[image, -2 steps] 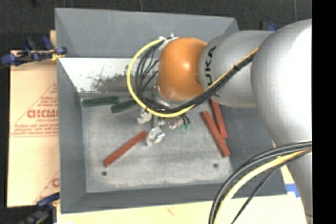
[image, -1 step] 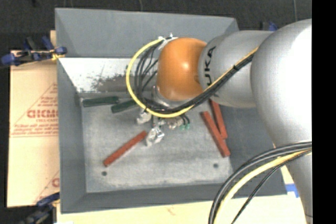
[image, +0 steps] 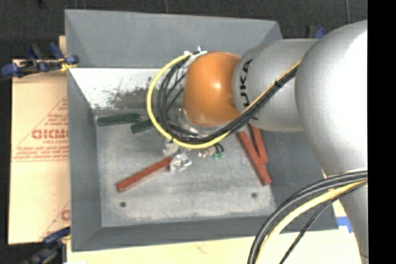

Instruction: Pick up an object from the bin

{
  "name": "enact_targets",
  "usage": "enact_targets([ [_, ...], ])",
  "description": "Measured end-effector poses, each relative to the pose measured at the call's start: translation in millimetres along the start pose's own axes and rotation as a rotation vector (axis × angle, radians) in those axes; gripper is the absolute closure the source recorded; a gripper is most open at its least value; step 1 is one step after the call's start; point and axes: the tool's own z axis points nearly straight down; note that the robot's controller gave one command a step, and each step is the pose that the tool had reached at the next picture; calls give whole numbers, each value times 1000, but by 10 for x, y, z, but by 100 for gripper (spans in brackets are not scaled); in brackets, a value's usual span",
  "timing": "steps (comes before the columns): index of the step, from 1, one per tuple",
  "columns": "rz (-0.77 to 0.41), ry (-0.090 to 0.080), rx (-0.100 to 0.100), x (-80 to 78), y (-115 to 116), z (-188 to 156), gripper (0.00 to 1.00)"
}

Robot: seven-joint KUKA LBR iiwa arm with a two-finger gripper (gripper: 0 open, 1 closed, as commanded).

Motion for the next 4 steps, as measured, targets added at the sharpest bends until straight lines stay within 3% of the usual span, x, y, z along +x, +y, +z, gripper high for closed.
enact_targets([
  [1, -147, -27, 2, 60, 38, -12, 100],
  [2, -177, 3, -13, 154, 34, -358, 100],
  [3, -174, -1, -10, -187, 215, -853, 100],
  [4, -217, -18, -9, -272, 324, -664, 100],
])
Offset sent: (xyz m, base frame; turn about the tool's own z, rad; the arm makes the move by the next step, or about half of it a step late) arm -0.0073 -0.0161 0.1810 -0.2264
